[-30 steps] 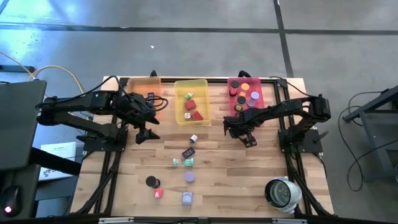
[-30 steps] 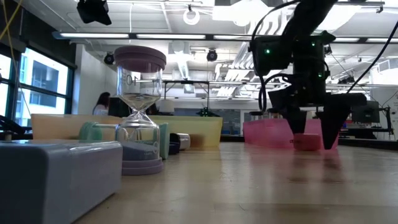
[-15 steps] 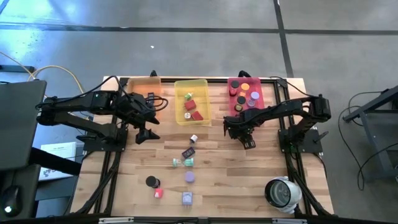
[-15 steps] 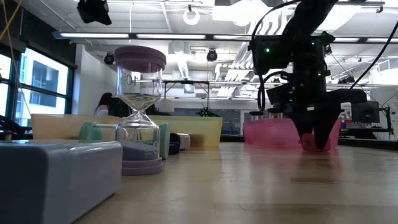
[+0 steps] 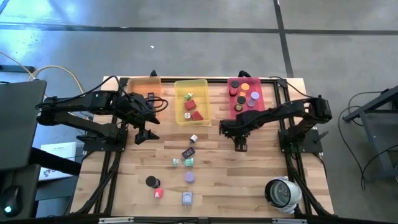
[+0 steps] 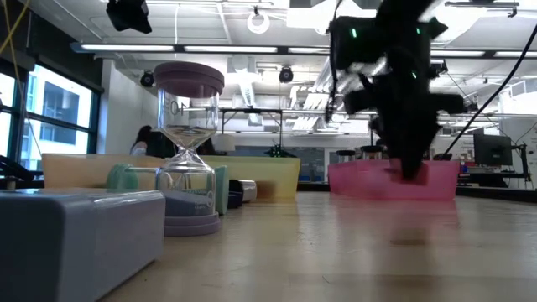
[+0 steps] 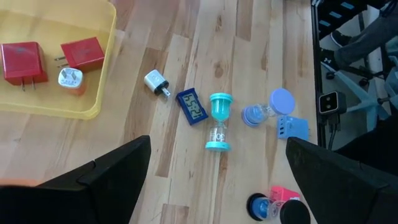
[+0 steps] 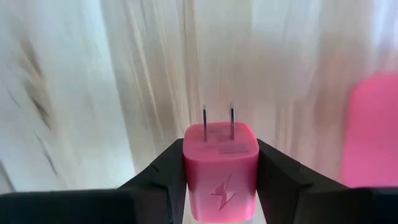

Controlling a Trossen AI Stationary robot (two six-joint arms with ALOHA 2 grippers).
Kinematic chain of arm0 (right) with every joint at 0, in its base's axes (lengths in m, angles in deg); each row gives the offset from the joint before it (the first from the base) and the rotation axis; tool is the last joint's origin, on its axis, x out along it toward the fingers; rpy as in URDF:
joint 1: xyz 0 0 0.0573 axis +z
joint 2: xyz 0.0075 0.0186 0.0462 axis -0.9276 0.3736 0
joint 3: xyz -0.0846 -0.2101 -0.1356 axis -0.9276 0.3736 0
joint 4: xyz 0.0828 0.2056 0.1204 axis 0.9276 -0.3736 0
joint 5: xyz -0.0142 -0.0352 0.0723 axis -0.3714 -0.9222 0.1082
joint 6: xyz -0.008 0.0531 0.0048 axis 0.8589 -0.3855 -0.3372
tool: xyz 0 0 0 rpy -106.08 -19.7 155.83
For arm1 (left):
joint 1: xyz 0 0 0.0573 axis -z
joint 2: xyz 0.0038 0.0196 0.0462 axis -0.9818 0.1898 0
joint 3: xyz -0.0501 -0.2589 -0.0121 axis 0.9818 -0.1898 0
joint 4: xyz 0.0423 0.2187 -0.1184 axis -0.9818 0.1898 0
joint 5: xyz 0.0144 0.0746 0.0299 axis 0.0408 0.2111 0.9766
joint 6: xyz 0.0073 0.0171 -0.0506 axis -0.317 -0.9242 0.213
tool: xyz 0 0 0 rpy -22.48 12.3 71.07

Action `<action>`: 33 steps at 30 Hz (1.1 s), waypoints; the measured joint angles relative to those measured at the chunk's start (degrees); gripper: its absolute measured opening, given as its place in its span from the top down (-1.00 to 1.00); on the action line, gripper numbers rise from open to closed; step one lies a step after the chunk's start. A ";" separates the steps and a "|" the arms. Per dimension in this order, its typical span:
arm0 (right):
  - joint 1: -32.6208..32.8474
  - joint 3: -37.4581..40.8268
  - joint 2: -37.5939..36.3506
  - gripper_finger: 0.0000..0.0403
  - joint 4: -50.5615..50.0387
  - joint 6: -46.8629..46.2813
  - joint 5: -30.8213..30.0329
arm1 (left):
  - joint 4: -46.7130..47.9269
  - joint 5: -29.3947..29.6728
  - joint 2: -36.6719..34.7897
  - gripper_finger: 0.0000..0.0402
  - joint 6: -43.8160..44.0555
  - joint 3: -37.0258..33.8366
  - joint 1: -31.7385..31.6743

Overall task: Pick & Place Office items
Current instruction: Put the right pink charger adapter into the yellow bin

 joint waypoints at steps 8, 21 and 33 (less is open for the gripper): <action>1.41 -9.62 -0.22 0.32 2.12 -1.11 -7.90 | -0.02 -3.13 0.00 -0.82 0.17 0.00 0.02; -1.38 -19.92 -3.26 0.32 14.77 -5.70 -8.97 | -2.57 2.32 0.08 -0.82 -0.13 0.00 0.00; -4.83 -12.21 -11.11 0.32 33.24 -11.19 2.70 | -1.94 2.33 0.14 -0.82 -0.38 0.00 0.00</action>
